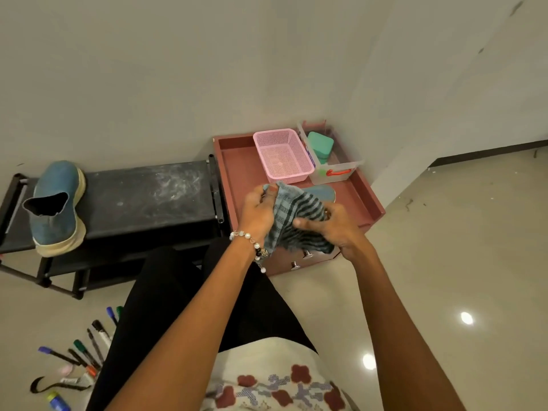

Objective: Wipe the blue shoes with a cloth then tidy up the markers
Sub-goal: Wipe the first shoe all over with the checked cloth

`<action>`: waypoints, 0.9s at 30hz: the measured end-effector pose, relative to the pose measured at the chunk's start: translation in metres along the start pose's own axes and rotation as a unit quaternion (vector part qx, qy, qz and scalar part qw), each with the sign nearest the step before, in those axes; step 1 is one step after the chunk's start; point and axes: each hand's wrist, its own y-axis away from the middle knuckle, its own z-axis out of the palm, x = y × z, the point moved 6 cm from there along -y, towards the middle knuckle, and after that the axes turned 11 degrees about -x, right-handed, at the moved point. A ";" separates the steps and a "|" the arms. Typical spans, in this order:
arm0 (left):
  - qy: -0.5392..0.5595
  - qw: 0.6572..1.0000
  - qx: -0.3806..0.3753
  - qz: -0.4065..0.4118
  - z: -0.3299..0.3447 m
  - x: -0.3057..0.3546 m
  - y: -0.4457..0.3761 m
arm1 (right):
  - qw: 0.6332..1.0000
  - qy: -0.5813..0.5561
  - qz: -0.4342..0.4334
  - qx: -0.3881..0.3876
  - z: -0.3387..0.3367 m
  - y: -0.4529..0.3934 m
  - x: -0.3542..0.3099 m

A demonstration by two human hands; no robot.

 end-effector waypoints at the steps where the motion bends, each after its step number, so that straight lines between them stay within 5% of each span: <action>1: -0.001 1.000 -0.005 0.014 0.001 0.004 -0.001 | 1.000 0.014 -0.003 -0.007 0.003 0.000 -0.002; 12: 0.190 0.979 0.076 -0.016 -0.019 0.012 -0.013 | 0.996 -0.080 -0.035 0.019 0.012 0.018 -0.015; 16: -0.024 0.999 -0.027 -0.006 0.001 -0.010 -0.021 | 0.918 -0.368 -0.137 0.054 0.013 0.010 0.002; 18: -0.146 0.987 -0.073 -0.006 0.009 -0.028 -0.023 | 0.902 -0.409 -0.115 0.080 0.009 0.003 0.018; 23: -0.217 0.970 0.100 -0.038 -0.039 -0.046 -0.034 | 0.891 -0.423 -0.021 0.162 -0.019 -0.013 0.081; 27: -0.277 0.956 0.093 -0.029 -0.051 -0.043 -0.058 | 0.903 -0.403 -0.039 0.146 -0.027 -0.030 0.105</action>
